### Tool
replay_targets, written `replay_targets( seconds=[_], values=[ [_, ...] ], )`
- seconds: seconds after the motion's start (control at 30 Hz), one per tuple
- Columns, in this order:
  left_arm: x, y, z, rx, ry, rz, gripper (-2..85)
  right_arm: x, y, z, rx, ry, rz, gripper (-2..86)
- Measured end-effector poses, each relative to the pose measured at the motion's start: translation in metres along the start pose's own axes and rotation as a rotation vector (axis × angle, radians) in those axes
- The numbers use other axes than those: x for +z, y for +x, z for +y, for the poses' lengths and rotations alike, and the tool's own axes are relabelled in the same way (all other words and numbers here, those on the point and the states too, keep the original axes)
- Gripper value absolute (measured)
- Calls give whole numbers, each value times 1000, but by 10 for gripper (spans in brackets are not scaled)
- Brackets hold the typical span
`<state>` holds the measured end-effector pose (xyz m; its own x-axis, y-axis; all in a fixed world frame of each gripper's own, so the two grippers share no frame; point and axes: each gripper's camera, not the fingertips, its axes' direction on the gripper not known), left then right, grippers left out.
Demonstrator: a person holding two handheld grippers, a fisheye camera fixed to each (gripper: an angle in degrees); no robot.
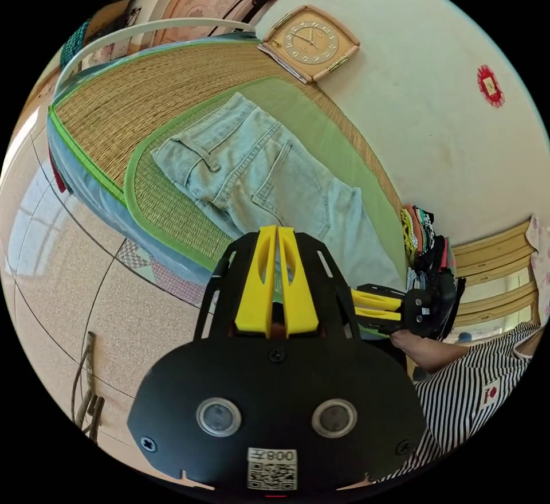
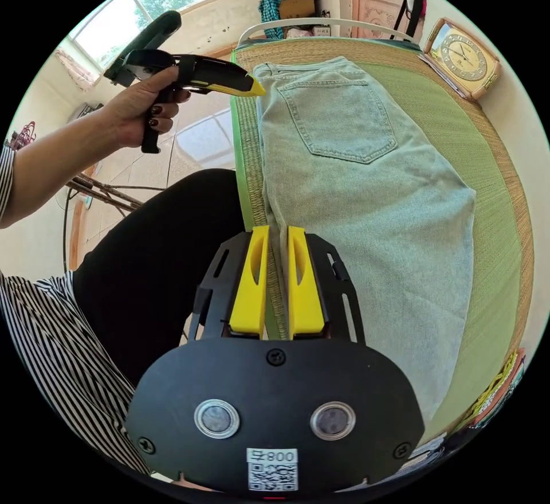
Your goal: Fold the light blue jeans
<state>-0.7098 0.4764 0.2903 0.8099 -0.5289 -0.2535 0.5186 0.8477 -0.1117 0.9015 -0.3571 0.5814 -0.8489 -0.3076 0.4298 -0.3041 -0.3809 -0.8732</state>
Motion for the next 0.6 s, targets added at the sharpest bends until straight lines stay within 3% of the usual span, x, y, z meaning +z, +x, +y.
replay_targets(
  seconds=[0.1, 0.2, 0.37, 0.43, 0.53, 0.6],
  values=[
    [21, 7, 2, 48, -134, -113, 1, -10, -2, 7, 7, 9, -25, 35],
    [13, 12, 6, 7, -93, -71, 1, -25, 6, 22, 57, 33, -168, 12],
    [-5, 35, -10, 55, 10, -159, 1, -60, 50, 33, 256, 172, -283, 3],
    [-2, 31, -17, 17, -19, -241, 1, -53, 67, 40, 329, 128, -293, 2],
    [2, 27, -14, -33, -41, -163, 0, -48, 76, 60, 413, 102, -367, 2],
    [-1, 48, -12, -29, -31, -204, 0, -60, 79, 71, 433, 94, -393, 2]
  ],
)
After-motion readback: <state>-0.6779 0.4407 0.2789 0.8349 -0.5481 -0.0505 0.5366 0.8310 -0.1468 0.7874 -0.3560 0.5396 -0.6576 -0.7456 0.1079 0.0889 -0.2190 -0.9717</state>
